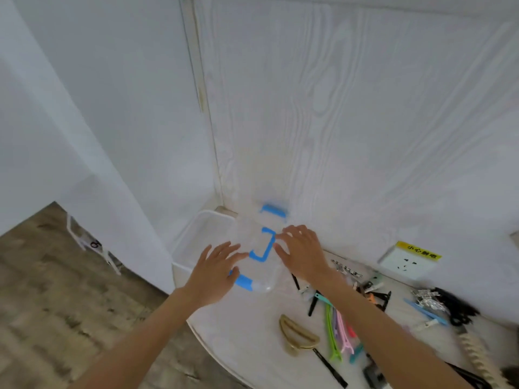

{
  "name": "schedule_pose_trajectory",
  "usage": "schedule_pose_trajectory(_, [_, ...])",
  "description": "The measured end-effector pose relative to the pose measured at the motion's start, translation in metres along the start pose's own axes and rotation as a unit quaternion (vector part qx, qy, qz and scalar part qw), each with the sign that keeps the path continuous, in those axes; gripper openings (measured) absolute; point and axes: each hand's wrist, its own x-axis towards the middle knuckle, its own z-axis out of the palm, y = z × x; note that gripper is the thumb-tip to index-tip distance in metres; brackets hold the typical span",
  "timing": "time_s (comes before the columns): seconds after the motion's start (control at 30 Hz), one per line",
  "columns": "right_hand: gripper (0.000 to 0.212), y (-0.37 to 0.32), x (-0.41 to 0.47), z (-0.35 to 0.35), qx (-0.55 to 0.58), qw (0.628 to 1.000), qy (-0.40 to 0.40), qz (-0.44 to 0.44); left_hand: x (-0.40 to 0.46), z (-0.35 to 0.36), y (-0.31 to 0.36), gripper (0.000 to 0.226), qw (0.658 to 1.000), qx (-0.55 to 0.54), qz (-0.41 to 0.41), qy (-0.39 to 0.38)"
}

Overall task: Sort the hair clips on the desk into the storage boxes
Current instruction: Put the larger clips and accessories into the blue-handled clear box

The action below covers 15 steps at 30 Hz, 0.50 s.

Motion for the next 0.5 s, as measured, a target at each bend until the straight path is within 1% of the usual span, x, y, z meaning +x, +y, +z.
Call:
schedule_pose_trajectory(0.07, [0.054, 0.006, -0.007, -0.006, 0.001, 1.000, 0.007, -0.001, 0.002, 0.001, 0.003, 0.044, 0.998, -0.057, 0.009, 0.013])
schedule_pose_trajectory(0.13, [0.044, 0.008, -0.015, -0.018, 0.015, 0.998, -0.040, 0.035, 0.005, 0.001, 0.007, 0.046, 0.997, -0.070, 0.033, 0.015])
schedule_pose_trajectory(0.17, [0.038, 0.011, -0.018, -0.021, 0.041, 0.996, -0.040, 0.062, 0.005, 0.002, 0.007, 0.050, 0.996, -0.083, 0.039, 0.004])
schedule_pose_trajectory(0.2, [0.031, 0.016, -0.021, -0.022, 0.077, 0.993, -0.016, 0.084, 0.003, 0.002, 0.008, 0.054, 0.994, -0.096, 0.043, 0.008])
schedule_pose_trajectory(0.23, [0.021, 0.022, -0.024, -0.020, 0.101, 0.990, 0.015, 0.095, 0.000, 0.005, 0.009, 0.055, 0.992, -0.104, 0.050, 0.044])
schedule_pose_trajectory(0.27, [0.022, 0.025, -0.025, -0.018, 0.116, 0.988, 0.018, 0.104, -0.008, 0.004, 0.012, 0.053, 0.990, -0.105, 0.041, 0.085])
schedule_pose_trajectory(0.3, [0.031, 0.029, -0.025, -0.015, 0.139, 0.982, -0.010, 0.125, -0.014, 0.006, 0.015, 0.047, 0.986, -0.107, 0.018, 0.126])
schedule_pose_trajectory(0.33, [0.037, 0.030, -0.024, -0.013, 0.177, 0.972, -0.045, 0.150, -0.021, 0.004, 0.021, 0.040, 0.980, -0.119, -0.034, 0.155])
schedule_pose_trajectory(0.37, [0.037, 0.028, -0.025, -0.010, 0.216, 0.959, -0.073, 0.168, -0.031, 0.002, 0.028, 0.035, 0.970, -0.138, -0.106, 0.173])
schedule_pose_trajectory(0.4, [0.034, 0.027, -0.027, -0.007, 0.247, 0.948, -0.082, 0.181, -0.038, -0.003, 0.035, 0.035, 0.952, -0.170, -0.185, 0.173])
schedule_pose_trajectory(0.43, [0.031, 0.028, -0.029, -0.005, 0.274, 0.940, -0.072, 0.192, -0.044, -0.002, 0.040, 0.041, 0.932, -0.200, -0.262, 0.148])
schedule_pose_trajectory(0.47, [0.030, 0.029, -0.032, -0.003, 0.301, 0.928, -0.058, 0.210, -0.049, -0.003, 0.043, 0.048, 0.913, -0.222, -0.325, 0.109])
schedule_pose_trajectory(0.5, [0.029, 0.030, -0.035, -0.003, 0.329, 0.914, -0.047, 0.234, -0.052, -0.002, 0.042, 0.052, 0.886, -0.262, -0.376, 0.068])
